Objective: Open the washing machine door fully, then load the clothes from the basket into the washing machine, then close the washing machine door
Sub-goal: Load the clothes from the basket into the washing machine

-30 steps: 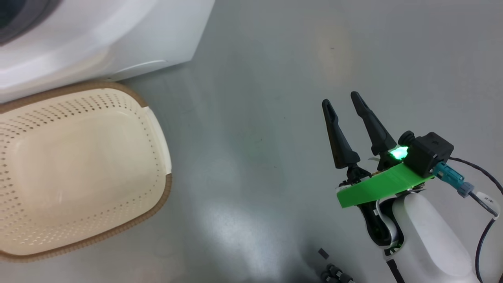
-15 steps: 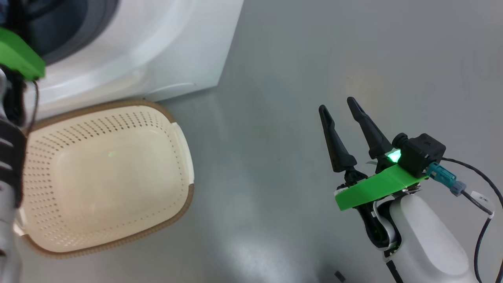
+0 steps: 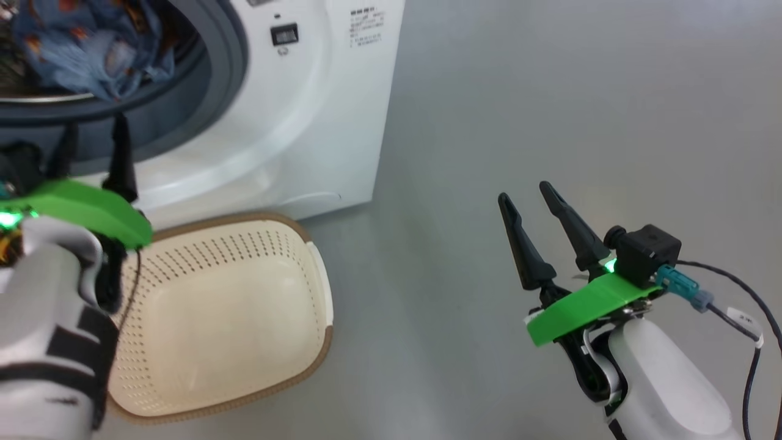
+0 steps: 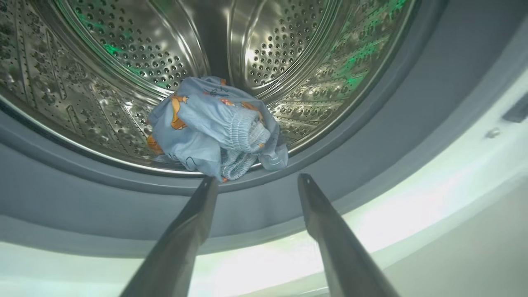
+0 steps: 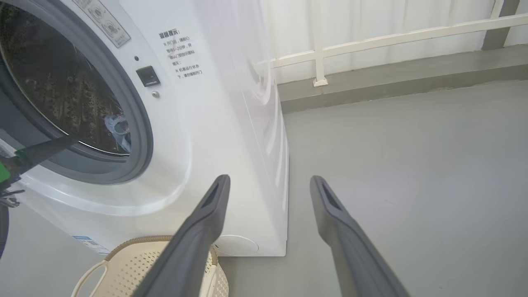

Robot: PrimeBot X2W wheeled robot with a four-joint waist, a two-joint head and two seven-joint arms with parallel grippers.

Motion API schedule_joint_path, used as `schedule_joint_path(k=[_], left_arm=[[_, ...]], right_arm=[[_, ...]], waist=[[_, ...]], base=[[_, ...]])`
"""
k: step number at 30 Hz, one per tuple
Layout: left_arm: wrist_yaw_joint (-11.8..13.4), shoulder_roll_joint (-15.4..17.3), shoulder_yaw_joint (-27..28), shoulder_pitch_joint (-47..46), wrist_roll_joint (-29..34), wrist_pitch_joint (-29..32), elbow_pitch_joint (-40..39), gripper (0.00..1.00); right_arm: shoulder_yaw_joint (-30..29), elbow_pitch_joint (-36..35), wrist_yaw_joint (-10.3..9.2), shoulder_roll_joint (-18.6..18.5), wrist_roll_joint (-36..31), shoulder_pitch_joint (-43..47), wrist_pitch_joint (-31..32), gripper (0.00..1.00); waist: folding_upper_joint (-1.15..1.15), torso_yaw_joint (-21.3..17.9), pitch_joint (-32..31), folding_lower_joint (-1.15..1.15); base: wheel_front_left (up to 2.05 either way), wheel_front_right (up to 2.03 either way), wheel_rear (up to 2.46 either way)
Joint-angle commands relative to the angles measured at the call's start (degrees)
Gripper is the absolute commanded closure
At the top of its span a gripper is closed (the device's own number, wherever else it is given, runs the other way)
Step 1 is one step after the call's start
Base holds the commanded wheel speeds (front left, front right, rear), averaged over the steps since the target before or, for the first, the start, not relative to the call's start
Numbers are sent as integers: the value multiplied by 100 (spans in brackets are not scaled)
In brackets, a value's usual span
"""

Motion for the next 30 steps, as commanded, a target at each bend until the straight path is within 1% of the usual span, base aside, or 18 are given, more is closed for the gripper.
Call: schedule_joint_path(k=[1, 9, 16, 23, 30], left_arm=[[2, 190, 177, 307, 8, -40, -306, 0], [7, -52, 559, 1566, 197, -42, -1225, 0], [47, -237, 984, 2578, 389, -42, -2060, 0], [138, -324, 1297, 3438, 667, -42, -2682, 0], [166, -467, 1475, 3888, 781, -42, -3053, 0]], right_arm=[[155, -80, 25, -49, 131, 193, -46, 0], [216, 24, 25, -273, 274, 436, -46, 0], [221, 86, 25, -459, 414, 669, -46, 0], [203, 78, 25, -569, 481, 866, -46, 0], [235, 32, 25, -627, 498, 936, -46, 0]], waist=[[0, 188, -528, 0], [0, 424, -1249, 0], [0, 659, -1760, 0], [0, 877, -2067, 0], [0, 1002, -2182, 0]], base=[[0, 0, 0], [0, 0, 0], [0, 0, 0], [0, 0, 0], [0, 0, 0]])
